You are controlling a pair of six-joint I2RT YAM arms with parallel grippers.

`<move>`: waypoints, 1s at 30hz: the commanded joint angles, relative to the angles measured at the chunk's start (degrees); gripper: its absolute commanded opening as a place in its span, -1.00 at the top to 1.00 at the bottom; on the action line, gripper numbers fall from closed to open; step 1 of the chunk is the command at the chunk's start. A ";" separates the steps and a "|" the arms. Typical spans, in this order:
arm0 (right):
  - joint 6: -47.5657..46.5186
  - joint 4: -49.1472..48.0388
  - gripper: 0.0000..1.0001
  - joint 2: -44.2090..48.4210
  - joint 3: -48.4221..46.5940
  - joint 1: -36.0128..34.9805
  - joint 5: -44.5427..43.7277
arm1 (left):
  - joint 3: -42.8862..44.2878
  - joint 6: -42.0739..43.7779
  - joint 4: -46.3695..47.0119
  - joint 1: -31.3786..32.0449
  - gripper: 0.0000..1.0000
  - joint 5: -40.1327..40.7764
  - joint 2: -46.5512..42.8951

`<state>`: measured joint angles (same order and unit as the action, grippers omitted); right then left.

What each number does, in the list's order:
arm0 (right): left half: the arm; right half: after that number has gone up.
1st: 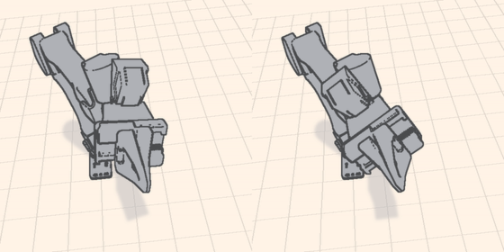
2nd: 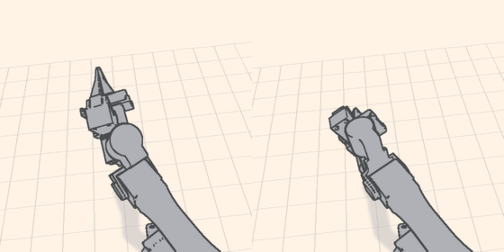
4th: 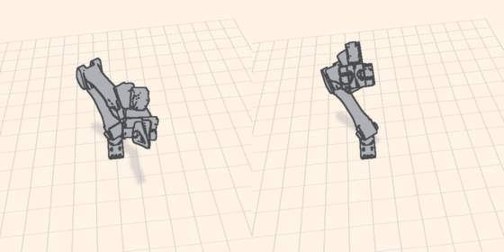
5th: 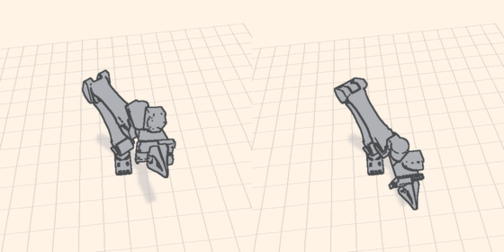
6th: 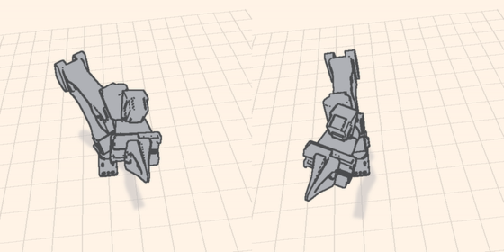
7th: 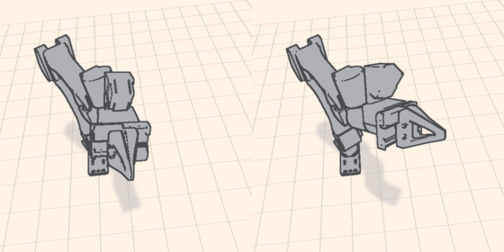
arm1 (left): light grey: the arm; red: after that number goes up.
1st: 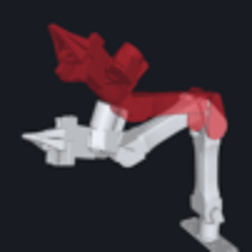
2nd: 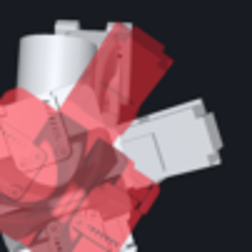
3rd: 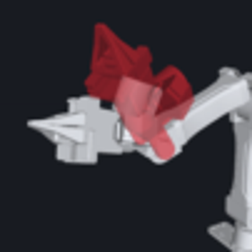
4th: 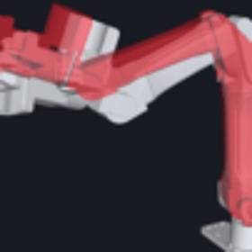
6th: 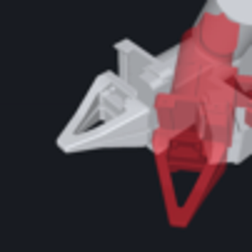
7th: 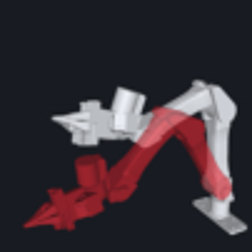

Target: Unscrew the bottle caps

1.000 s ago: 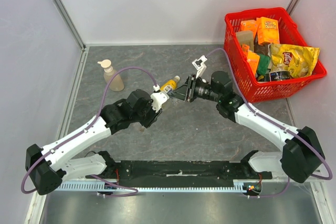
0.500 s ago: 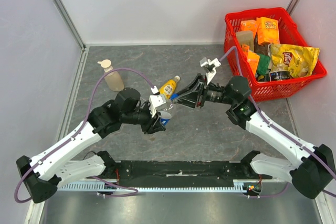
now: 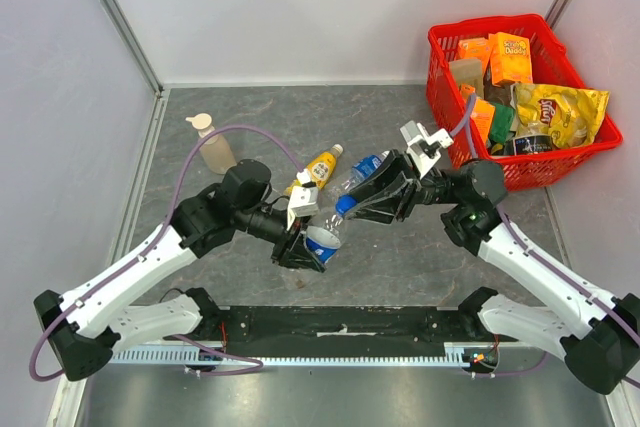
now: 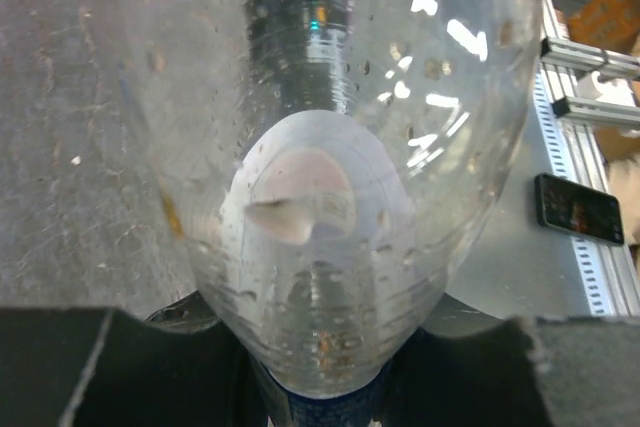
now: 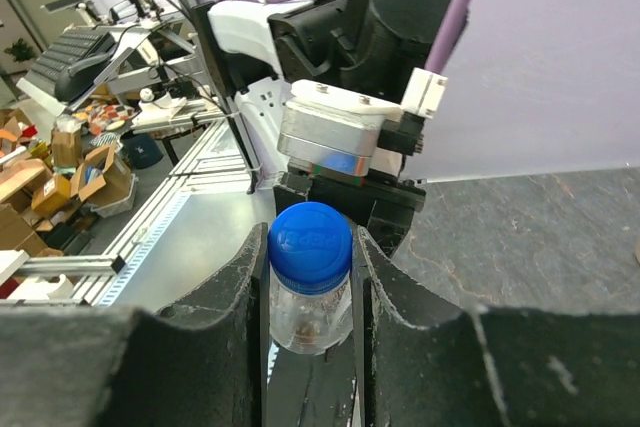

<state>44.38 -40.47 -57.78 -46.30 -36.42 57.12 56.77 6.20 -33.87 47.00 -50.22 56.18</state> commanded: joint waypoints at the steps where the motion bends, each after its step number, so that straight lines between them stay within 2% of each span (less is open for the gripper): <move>1: 3.52 -9.37 1.00 3.20 -0.89 -0.67 2.82 | 1.85 2.94 -1.20 0.19 0.71 -7.96 1.56; 6: 3.34 -8.67 0.88 3.90 -1.24 -0.67 2.21 | 1.85 2.68 -1.20 0.19 0.71 -7.53 1.56; 8: 2.64 -7.35 0.68 4.43 -1.42 -0.67 1.33 | 1.59 2.68 -1.20 0.19 0.71 -5.96 1.30; 12: -1.21 -0.07 0.14 6.01 -2.30 -0.67 -2.53 | 0.80 2.59 -1.20 0.11 0.73 -1.91 0.68; 18: -6.67 7.77 -0.89 9.26 -4.23 -0.67 -8.16 | -0.87 2.59 -1.64 0.11 0.73 6.25 -0.11; 19: -7.02 8.38 -0.96 9.44 -4.41 -0.67 -8.95 | -1.14 2.68 -1.73 0.11 0.73 7.40 -0.20; 25: -8.78 14.61 -0.96 8.83 -6.16 -0.67 -14.75 | -2.46 2.68 -1.82 0.11 0.72 14.43 -0.29; 30: -11.51 27.35 -0.96 5.67 -9.76 -0.67 -25.20 | -3.25 2.07 -1.82 0.02 0.71 23.39 0.06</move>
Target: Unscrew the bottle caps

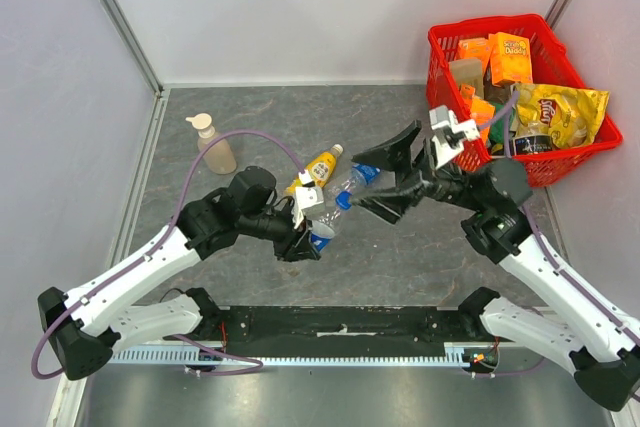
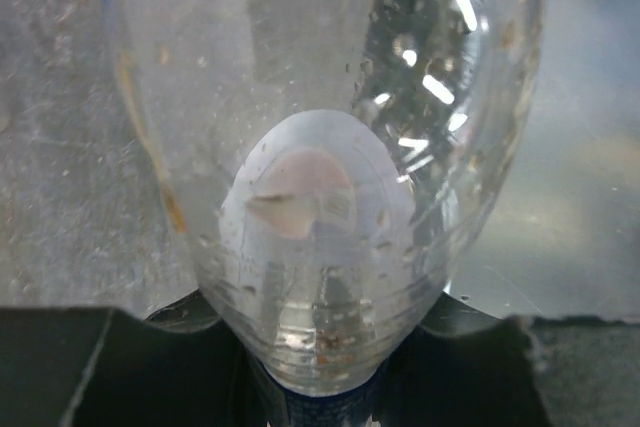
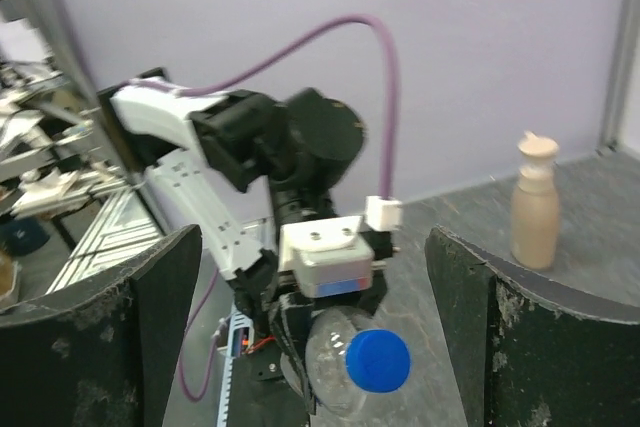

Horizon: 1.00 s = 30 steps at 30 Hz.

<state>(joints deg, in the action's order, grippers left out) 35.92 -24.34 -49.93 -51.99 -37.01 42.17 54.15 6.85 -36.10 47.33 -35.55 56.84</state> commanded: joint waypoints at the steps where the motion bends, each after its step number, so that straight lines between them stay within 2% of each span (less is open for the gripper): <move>1: -3.05 13.24 -0.95 -2.80 -4.52 -0.16 -12.62 | -0.63 1.24 0.24 -0.22 0.71 10.74 -0.41; 8: -0.42 20.20 -0.96 -7.10 -5.06 0.27 -24.40 | -1.41 0.45 -0.20 -0.05 0.67 22.34 -0.24; 13: 2.83 20.21 -0.96 -11.41 -4.97 1.33 -21.96 | -2.03 -0.52 -0.38 -0.22 0.67 28.68 -0.24; 21: 5.73 18.98 -0.86 -16.51 -4.97 1.68 -18.18 | -1.94 -1.31 -1.26 -0.13 0.67 35.28 2.31; 26: 6.79 17.13 -0.73 -19.14 -3.91 1.68 -15.90 | -1.24 -2.02 -2.22 -0.22 0.66 38.62 5.91; 30: 7.49 16.87 -0.50 -21.69 -3.21 1.77 -14.75 | -0.45 -2.28 -3.10 -0.22 0.66 39.77 7.85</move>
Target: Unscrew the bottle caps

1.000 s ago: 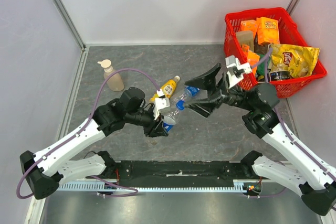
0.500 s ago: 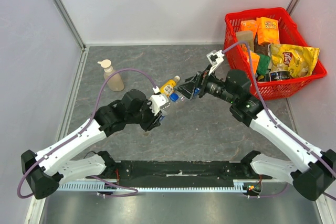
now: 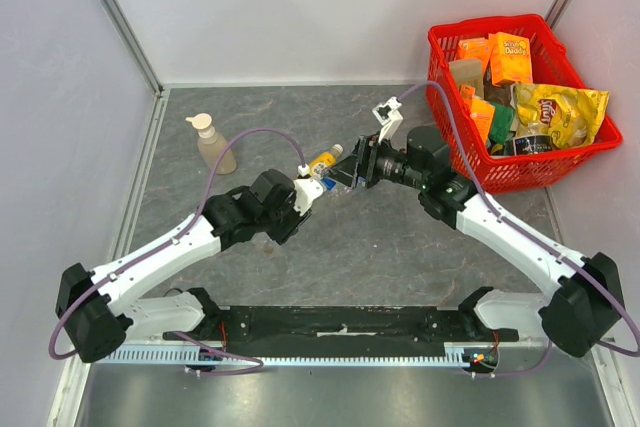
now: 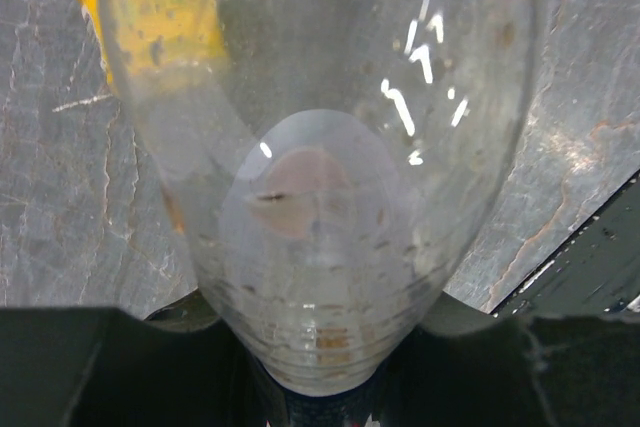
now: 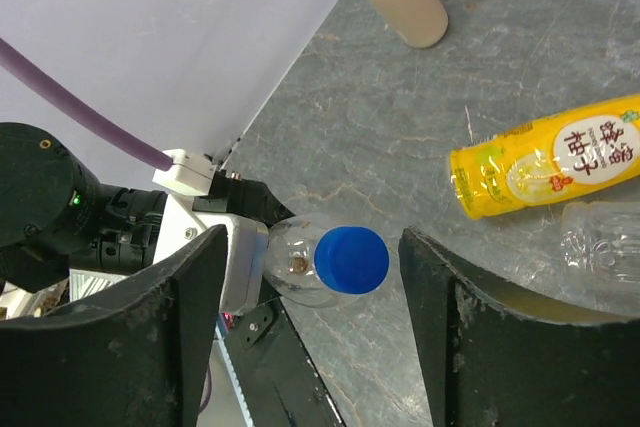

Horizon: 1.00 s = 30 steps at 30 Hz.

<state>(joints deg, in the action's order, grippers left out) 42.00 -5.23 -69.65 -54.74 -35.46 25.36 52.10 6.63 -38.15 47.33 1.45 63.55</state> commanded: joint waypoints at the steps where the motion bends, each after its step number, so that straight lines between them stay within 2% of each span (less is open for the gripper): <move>1: 1.77 -2.24 -0.47 -2.68 -0.28 0.13 2.14 | 1.61 -2.06 -0.96 -0.22 0.66 2.77 1.23; 4: 1.86 -2.76 -0.36 -3.91 0.51 0.31 1.97 | 1.34 -2.15 -0.96 -0.13 0.66 2.59 0.88; 9: 4.13 -5.30 -0.35 -4.71 2.53 1.36 2.67 | 1.08 -2.15 -0.87 -0.22 0.66 2.33 0.44; 15: 8.71 -11.90 -0.14 -6.38 4.90 2.06 6.62 | 1.16 -1.98 -0.87 -0.13 0.66 2.15 0.96; 22: 10.38 -14.19 -0.11 -7.26 6.22 2.06 8.82 | 1.08 -2.06 -0.87 -0.13 0.66 1.89 1.23; 27: 11.26 -15.59 0.07 -7.17 6.84 2.06 9.17 | 0.99 -2.15 -0.96 -0.13 0.66 1.80 1.23; 30: 11.88 -16.47 0.29 -7.34 6.93 2.06 9.96 | 0.99 -2.15 -0.96 -0.13 0.66 1.80 1.31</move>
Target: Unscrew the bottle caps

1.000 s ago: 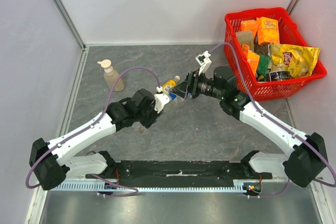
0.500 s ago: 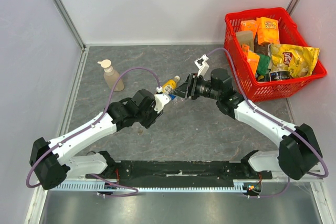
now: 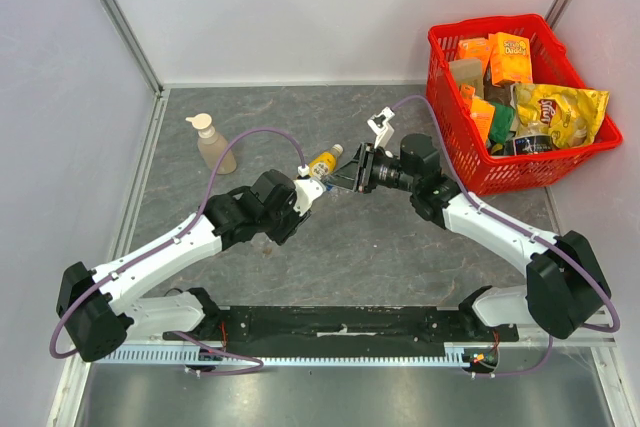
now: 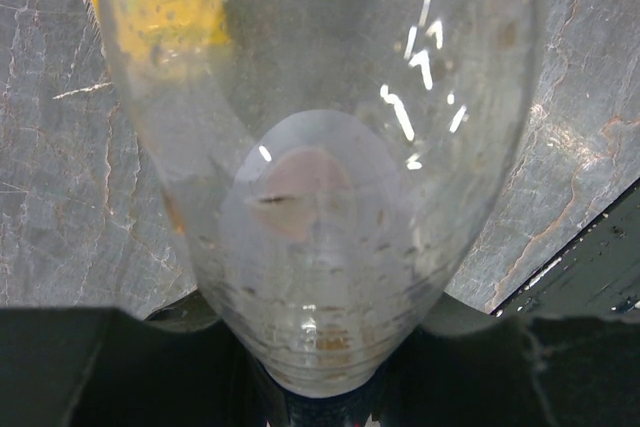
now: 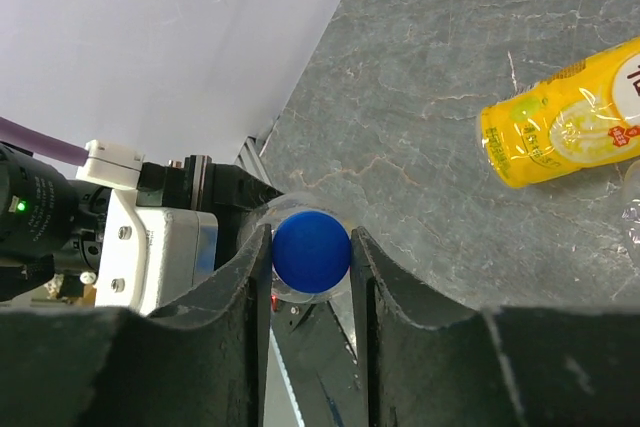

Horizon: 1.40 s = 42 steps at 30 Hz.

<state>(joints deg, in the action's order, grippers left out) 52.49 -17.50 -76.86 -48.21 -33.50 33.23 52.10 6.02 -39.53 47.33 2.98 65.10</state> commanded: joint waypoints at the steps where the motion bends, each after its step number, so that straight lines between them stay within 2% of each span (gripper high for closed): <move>1: 1.39 -4.39 0.40 -0.13 0.39 0.10 2.45 | 0.99 -1.45 0.42 -0.13 0.66 0.36 -0.24; 3: 1.48 -4.91 0.62 -0.13 0.39 0.10 2.89 | 0.99 -1.45 0.50 -0.13 0.66 0.27 -0.24; 9: 0.69 -5.00 1.00 0.22 0.65 0.10 3.68 | 1.25 -1.36 0.42 -0.13 0.66 0.18 -0.24; 19: -3.27 -6.67 1.00 3.64 0.48 0.10 6.84 | 1.87 -1.01 0.42 -0.13 0.66 -2.72 -1.73; 25: -5.46 -9.75 1.00 5.93 0.48 0.10 11.23 | 2.57 -0.40 0.50 -0.13 0.66 -9.21 -3.31; 28: -7.13 -11.15 1.00 8.12 0.83 0.10 13.08 | 2.66 0.30 1.29 -0.22 0.66 -13.69 -4.89; 34: -9.25 -13.70 1.00 11.99 1.01 0.01 18.52 | 2.75 2.50 4.19 -0.31 0.66 -33.45 -8.23; 42: -11.18 -15.99 1.00 15.42 -0.40 -3.33 25.82 | 3.62 3.30 6.13 -0.22 0.67 -52.01 -7.97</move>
<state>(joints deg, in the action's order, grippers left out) 42.24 -28.69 -63.26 -46.41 -33.71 53.17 53.30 6.11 -37.95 46.57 -33.67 56.40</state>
